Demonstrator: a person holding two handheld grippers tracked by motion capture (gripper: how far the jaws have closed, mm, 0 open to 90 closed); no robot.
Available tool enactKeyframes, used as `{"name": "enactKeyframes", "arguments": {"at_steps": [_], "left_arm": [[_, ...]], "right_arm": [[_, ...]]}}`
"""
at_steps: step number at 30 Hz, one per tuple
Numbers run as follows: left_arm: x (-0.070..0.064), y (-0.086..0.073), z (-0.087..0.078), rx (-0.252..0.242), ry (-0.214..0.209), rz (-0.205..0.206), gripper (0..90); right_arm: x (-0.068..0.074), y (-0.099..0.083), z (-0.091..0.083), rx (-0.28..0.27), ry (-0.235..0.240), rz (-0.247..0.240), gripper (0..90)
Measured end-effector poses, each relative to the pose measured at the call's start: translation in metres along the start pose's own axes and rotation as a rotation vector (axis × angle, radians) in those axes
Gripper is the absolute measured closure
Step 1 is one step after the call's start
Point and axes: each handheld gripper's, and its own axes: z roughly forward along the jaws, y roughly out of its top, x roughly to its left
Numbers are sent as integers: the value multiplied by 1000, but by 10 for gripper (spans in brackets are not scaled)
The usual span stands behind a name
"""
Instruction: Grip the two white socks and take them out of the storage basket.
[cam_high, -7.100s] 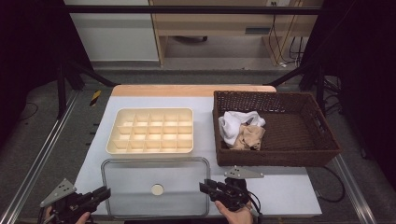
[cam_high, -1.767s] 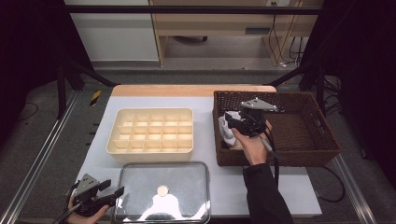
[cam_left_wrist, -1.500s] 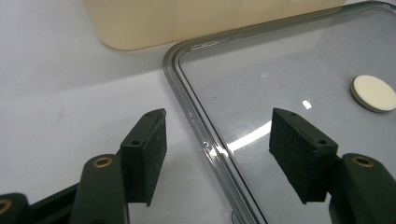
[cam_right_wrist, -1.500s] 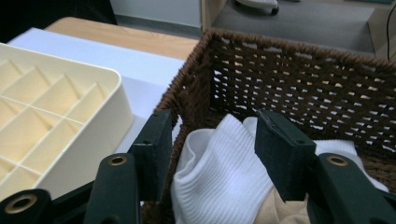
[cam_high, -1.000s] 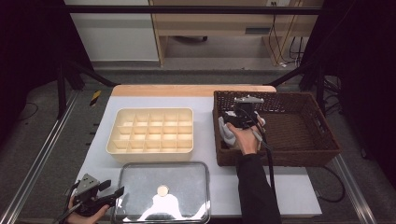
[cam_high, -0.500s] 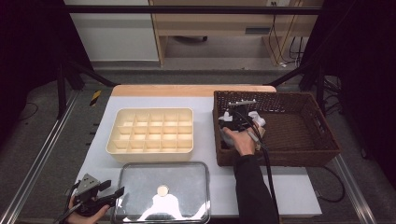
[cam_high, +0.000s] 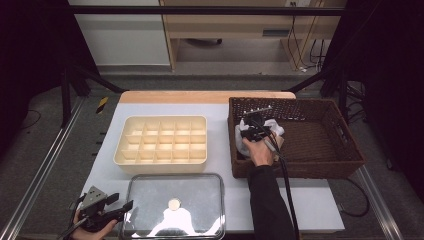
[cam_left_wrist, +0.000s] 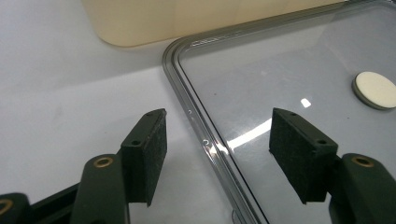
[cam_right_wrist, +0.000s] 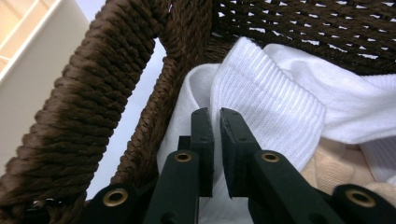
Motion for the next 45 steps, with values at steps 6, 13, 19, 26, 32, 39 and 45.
{"name": "enactKeyframes", "arguments": {"at_steps": [6, 13, 19, 26, 32, 39, 45], "left_arm": [[0, 0, 0, -2, 0, 0, 364], [0, 0, 0, -2, 0, 0, 364], [0, 0, 0, -4, 0, 0, 364], [0, 0, 0, -6, -1, -1, 365], [0, 0, 0, -5, 0, -1, 365], [0, 0, -1, -9, 1, -1, 365], [0, 0, -1, -10, 2, -2, 365]], "right_arm": [[-3, 0, -6, -54, 14, 14, 858], [-6, 0, -20, -208, 11, 29, 859], [-6, 1, -32, -302, 11, 30, 863], [-12, 3, -49, -359, 22, 50, 865], [-19, 6, -70, -407, 30, 66, 866], [-22, 9, -93, -453, 22, 60, 866], [-24, 9, -110, -487, 22, 46, 866]]}}
